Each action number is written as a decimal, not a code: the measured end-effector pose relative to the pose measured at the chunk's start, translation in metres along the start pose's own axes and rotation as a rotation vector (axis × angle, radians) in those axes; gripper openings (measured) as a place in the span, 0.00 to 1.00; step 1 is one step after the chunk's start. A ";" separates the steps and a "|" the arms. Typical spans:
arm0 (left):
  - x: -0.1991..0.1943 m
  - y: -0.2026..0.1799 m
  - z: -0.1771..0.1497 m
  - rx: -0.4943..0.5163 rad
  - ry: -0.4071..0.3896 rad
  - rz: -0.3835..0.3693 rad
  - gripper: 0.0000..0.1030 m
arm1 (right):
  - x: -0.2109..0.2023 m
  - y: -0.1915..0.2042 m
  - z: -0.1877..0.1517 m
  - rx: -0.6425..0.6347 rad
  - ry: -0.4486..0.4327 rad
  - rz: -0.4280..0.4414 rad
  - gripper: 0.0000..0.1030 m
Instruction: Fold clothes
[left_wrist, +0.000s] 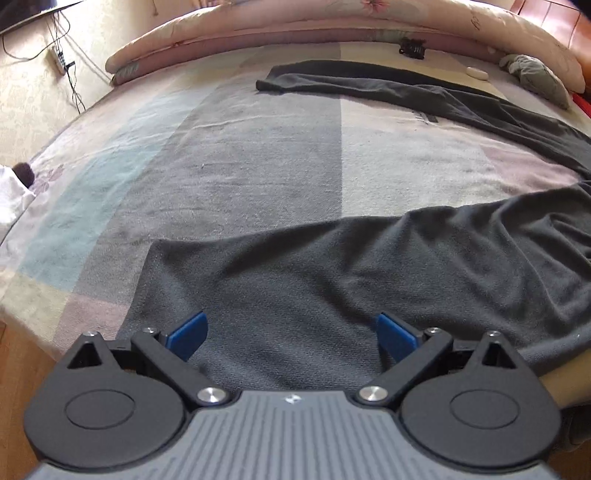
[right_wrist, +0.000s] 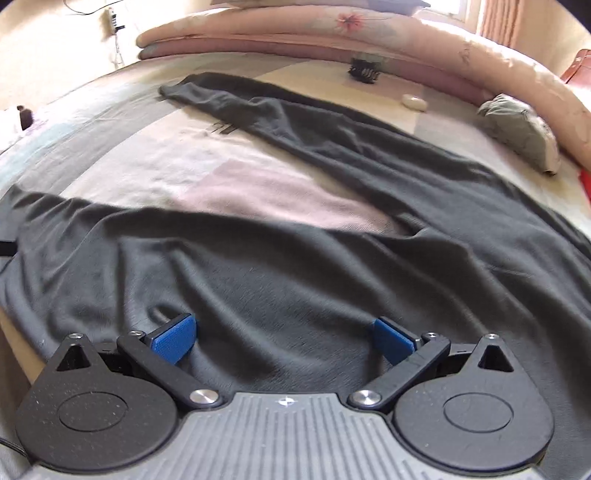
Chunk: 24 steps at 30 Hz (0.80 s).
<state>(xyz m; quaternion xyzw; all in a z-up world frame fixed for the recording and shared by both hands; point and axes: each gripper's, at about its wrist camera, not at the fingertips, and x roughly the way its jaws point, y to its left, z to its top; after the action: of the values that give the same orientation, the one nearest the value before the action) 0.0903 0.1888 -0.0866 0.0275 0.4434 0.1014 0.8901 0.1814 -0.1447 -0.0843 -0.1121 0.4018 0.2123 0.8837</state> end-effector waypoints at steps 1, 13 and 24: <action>-0.004 -0.005 0.001 0.010 -0.014 -0.017 0.95 | -0.010 0.003 0.000 -0.028 -0.025 0.023 0.94; -0.029 -0.048 0.011 0.072 -0.090 -0.137 0.95 | -0.039 0.089 -0.029 -0.432 0.008 0.534 0.13; -0.035 -0.046 0.006 0.026 -0.096 -0.155 0.95 | -0.028 0.106 -0.025 -0.581 -0.025 0.456 0.13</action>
<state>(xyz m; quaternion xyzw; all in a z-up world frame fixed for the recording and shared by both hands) 0.0821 0.1366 -0.0620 0.0094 0.4024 0.0252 0.9150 0.0989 -0.0676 -0.0819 -0.2632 0.3287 0.5103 0.7499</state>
